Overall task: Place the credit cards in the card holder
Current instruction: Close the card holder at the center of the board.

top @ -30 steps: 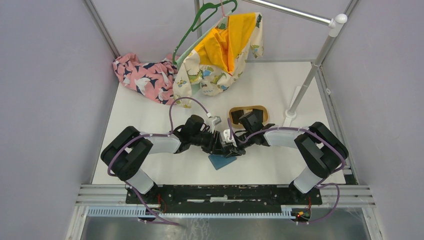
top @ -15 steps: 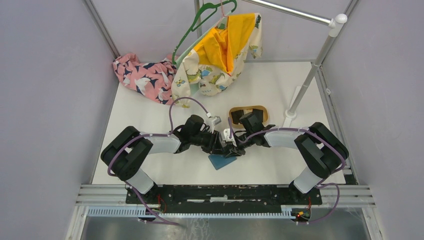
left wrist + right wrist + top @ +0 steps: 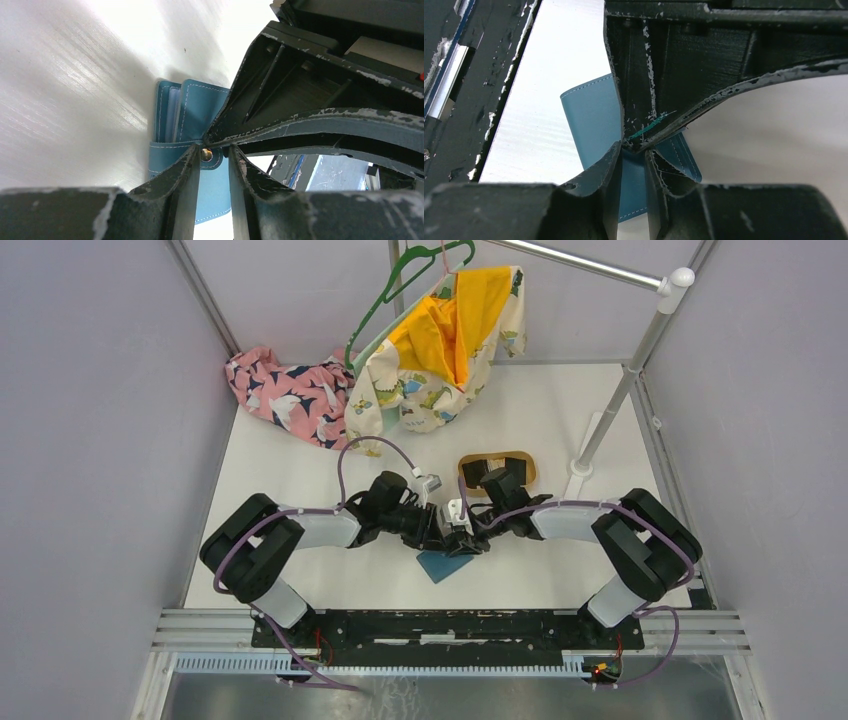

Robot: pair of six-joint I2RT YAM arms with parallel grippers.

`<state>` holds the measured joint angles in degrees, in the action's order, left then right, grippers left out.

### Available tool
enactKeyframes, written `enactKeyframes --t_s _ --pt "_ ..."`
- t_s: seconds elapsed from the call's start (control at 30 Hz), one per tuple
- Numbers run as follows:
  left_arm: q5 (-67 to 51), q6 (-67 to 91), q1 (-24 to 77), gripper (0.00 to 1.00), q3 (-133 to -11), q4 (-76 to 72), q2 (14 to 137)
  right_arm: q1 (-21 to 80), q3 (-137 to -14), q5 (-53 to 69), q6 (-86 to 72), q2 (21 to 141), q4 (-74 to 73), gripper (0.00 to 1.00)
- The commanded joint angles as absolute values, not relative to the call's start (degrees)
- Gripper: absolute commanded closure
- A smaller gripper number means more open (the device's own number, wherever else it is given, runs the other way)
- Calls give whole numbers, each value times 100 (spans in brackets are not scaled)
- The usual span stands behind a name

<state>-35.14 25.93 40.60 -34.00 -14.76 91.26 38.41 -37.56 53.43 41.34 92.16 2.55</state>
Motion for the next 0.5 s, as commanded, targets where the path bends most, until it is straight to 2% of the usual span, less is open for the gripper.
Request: enactKeyframes --t_s 0.0,0.1,0.27,0.47 --pt "-3383 2683 4113 65 -3189 -650 9218 3876 -3667 5442 3929 8930 844 73" --pt "-3371 2681 4118 65 -3185 -657 9233 3871 -3657 5431 3929 8914 852 74" --pt "-3383 2705 4115 64 -3215 -664 9229 3891 -3647 5476 3967 8947 837 82" --pt "-3431 2788 4113 60 -3195 -754 9101 3902 -3667 5489 4145 8957 702 87"
